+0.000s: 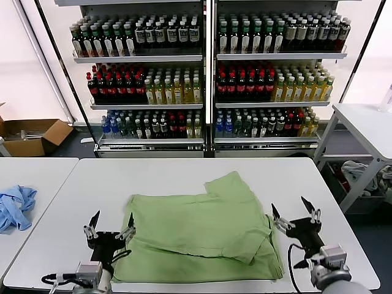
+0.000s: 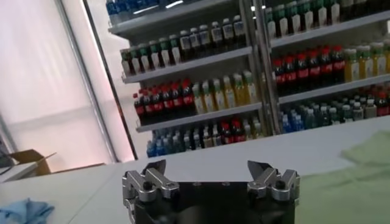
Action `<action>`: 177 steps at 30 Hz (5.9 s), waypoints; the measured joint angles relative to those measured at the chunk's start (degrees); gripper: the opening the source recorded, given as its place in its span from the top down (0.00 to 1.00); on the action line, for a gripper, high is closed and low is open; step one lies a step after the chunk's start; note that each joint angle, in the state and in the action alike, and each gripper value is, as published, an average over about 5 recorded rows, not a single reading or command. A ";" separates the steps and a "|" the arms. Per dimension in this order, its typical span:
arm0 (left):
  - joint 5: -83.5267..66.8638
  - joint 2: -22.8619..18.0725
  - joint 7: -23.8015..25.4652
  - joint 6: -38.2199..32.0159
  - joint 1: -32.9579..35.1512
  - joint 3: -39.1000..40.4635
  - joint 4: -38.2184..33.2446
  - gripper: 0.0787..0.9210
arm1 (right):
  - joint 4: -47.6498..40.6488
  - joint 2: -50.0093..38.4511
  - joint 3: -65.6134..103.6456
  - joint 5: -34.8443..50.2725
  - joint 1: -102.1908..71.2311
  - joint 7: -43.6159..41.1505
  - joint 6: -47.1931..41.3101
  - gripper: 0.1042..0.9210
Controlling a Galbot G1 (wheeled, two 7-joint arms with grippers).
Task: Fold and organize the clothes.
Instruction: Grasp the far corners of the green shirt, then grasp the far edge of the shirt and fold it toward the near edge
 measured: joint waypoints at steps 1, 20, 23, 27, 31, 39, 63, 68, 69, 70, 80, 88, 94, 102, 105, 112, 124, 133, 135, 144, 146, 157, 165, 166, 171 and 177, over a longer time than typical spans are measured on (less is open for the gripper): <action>-0.33 -0.11 0.39 0.18 -0.93 0.05 0.50 0.12 | -1.16 0.13 -0.60 -0.16 1.47 -0.36 0.40 0.12; -15.12 2.23 9.66 7.18 -17.70 0.18 10.09 0.12 | -23.69 3.17 -19.66 13.98 34.63 -9.44 -9.58 0.12; -17.39 2.83 11.07 8.34 -20.03 0.51 11.74 0.12 | -27.79 4.26 -23.09 16.65 39.63 -11.16 -12.15 0.12; -19.46 3.59 13.01 9.45 -22.67 1.11 14.15 0.12 | -33.26 5.79 -27.38 18.93 45.73 -13.75 -14.65 0.12; -20.84 3.76 14.77 10.21 -25.15 1.81 17.19 0.12 | -37.84 7.13 -30.76 20.42 50.26 -15.85 -16.40 0.12; -22.17 3.16 17.57 11.10 -29.34 2.93 24.01 0.12 | -44.13 8.73 -34.25 21.17 54.58 -18.54 -18.41 0.12; -21.71 1.63 21.37 11.88 -33.61 4.97 36.45 0.12 | -50.53 11.27 -35.21 18.38 56.17 -21.02 -20.01 0.12; -21.82 1.29 22.26 11.88 -34.00 4.99 37.89 0.12 | -51.22 11.86 -35.21 17.95 56.14 -21.35 -20.09 0.12; -21.87 1.22 22.44 11.88 -34.09 5.01 38.17 0.12 | -51.33 11.95 -35.21 17.86 56.10 -21.44 -20.10 0.12; -21.93 1.16 22.63 11.88 -34.14 5.03 38.43 0.12 | -51.44 12.05 -35.19 17.76 56.03 -21.53 -20.11 0.12; -22.16 0.87 25.51 11.78 -33.85 5.06 39.80 0.28 | -52.56 12.95 -34.75 16.12 54.78 -22.55 -20.03 0.21; -21.70 0.94 28.07 11.71 -33.41 5.14 40.07 0.55 | -52.85 13.37 -34.48 14.82 54.00 -23.32 -19.94 0.48; -21.06 1.02 29.59 11.69 -32.92 5.01 40.00 0.75 | -52.46 13.38 -34.50 14.62 53.78 -23.42 -19.94 0.69; -20.57 1.53 30.88 11.02 -32.18 4.78 38.66 0.97 | -50.91 12.69 -34.19 14.82 53.20 -23.11 -20.00 0.96; -20.37 1.82 31.09 10.52 -31.89 4.64 38.04 0.99 | -49.80 12.13 -33.98 15.19 52.91 -22.68 -20.11 1.00; -19.98 2.88 30.96 8.81 -30.89 3.79 35.59 0.99 | -45.08 9.66 -32.92 16.93 51.58 -21.64 -20.21 1.00; -18.91 5.17 29.21 5.90 -26.33 1.17 27.97 0.99 | -30.85 2.49 -26.81 20.08 43.92 -21.47 -19.03 1.00; -15.80 6.33 25.86 5.46 -19.65 -1.73 20.68 0.99 | -19.56 -3.45 -19.55 20.78 33.64 -22.41 -18.05 1.00; -14.68 6.63 25.17 5.38 -17.89 -2.23 19.08 0.99 | -17.26 -4.61 -18.23 20.84 31.33 -22.49 -17.96 1.00; -9.34 6.98 23.33 4.01 -9.83 -3.82 13.42 0.99 | -9.04 -8.60 -13.92 19.98 22.50 -23.44 -17.29 1.00; -8.26 6.94 23.00 3.73 -8.12 -4.24 12.53 0.99 | -7.66 -9.42 -13.03 19.57 20.70 -23.89 -17.03 1.00; -3.94 7.22 22.08 2.76 -1.41 -5.71 9.29 0.99 | -2.43 -12.55 -5.80 18.01 10.19 -26.49 -15.61 1.00; -2.24 7.21 20.98 2.53 1.57 -5.99 7.94 0.99 | -1.33 -12.42 -1.03 15.99 2.91 -28.04 -14.32 1.00; -1.98 7.11 20.77 2.44 1.95 -5.90 7.80 0.99 | -1.30 -12.29 -0.58 15.69 2.12 -28.13 -14.14 1.00; -0.88 6.53 19.47 1.96 3.64 -5.34 7.64 0.99 | -1.22 -11.54 1.16 14.27 -1.34 -28.45 -13.37 1.00; 0.04 6.07 17.79 1.59 4.95 -5.21 8.03 0.99 | -0.55 -10.49 2.19 13.04 -4.89 -28.54 -12.99 1.00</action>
